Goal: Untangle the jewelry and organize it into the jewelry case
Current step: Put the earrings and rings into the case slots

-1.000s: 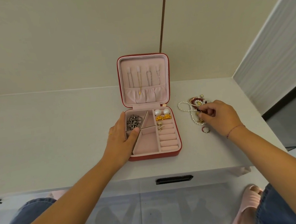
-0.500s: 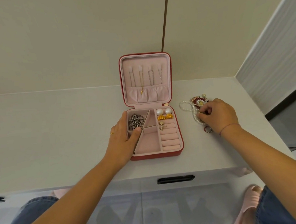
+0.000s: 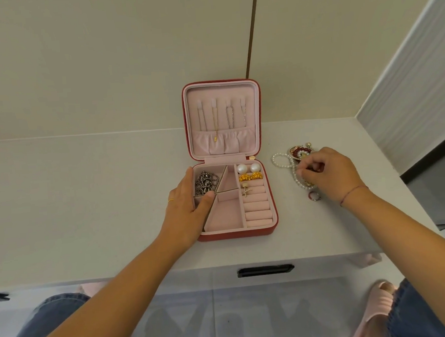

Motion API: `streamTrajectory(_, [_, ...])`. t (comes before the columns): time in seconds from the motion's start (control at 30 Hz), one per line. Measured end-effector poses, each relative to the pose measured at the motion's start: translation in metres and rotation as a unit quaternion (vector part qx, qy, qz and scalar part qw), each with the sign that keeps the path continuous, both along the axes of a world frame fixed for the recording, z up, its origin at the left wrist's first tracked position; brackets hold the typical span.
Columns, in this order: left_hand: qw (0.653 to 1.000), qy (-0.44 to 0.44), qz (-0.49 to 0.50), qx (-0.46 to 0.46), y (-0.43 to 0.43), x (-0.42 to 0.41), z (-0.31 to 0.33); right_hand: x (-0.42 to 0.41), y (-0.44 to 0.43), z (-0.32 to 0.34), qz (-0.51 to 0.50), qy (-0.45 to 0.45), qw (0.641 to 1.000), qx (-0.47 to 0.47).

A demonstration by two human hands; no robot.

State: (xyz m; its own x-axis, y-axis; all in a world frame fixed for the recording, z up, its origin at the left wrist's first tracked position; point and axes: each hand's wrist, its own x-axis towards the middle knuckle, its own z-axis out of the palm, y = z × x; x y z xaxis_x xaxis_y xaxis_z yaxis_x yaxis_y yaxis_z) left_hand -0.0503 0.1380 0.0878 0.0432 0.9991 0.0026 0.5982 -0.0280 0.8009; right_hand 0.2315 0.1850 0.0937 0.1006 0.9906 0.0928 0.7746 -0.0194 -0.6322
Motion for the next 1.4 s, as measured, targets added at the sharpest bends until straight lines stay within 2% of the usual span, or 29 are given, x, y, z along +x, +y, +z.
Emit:
streamTrajectory(0.23, [1.000, 0.000, -0.005, 0.013, 0.000, -0.001, -0.001, -0.002, -0.005, -0.009, -0.012, -0.045, 0.998, 0.034])
streamTrajectory(0.37, [1.000, -0.003, -0.005, 0.004, -0.001, 0.000, 0.001, -0.005, -0.005, -0.004, -0.045, 0.057, 0.997, 0.010])
streamTrajectory(0.47, [1.000, -0.001, -0.006, -0.001, 0.000, 0.000, 0.000, -0.004, -0.003, 0.002, -0.048, 0.089, 0.995, 0.010])
streamTrajectory(0.67, [1.000, -0.003, -0.007, 0.003, 0.002, -0.003, -0.004, -0.034, -0.008, 0.023, 0.050, 0.218, 0.971, -0.082])
streamTrajectory(0.77, [1.000, -0.010, -0.008, 0.004, 0.000, -0.002, -0.001, -0.052, -0.011, 0.021, 0.096, 0.216, 0.962, -0.137])
streamTrajectory(1.0, [1.000, -0.008, -0.020, 0.016, 0.002, -0.005, -0.004, -0.063, -0.013, 0.019, 0.113, 0.208, 0.954, -0.186])
streamTrajectory(1.23, [1.000, -0.011, -0.011, 0.013, -0.001, -0.002, 0.001, -0.066, -0.013, 0.015, 0.096, 0.223, 0.953, -0.181])
streamTrajectory(1.4, [1.000, -0.013, -0.007, -0.001, -0.001, -0.001, 0.001, -0.069, -0.014, 0.010, 0.035, 0.229, 0.963, -0.137])
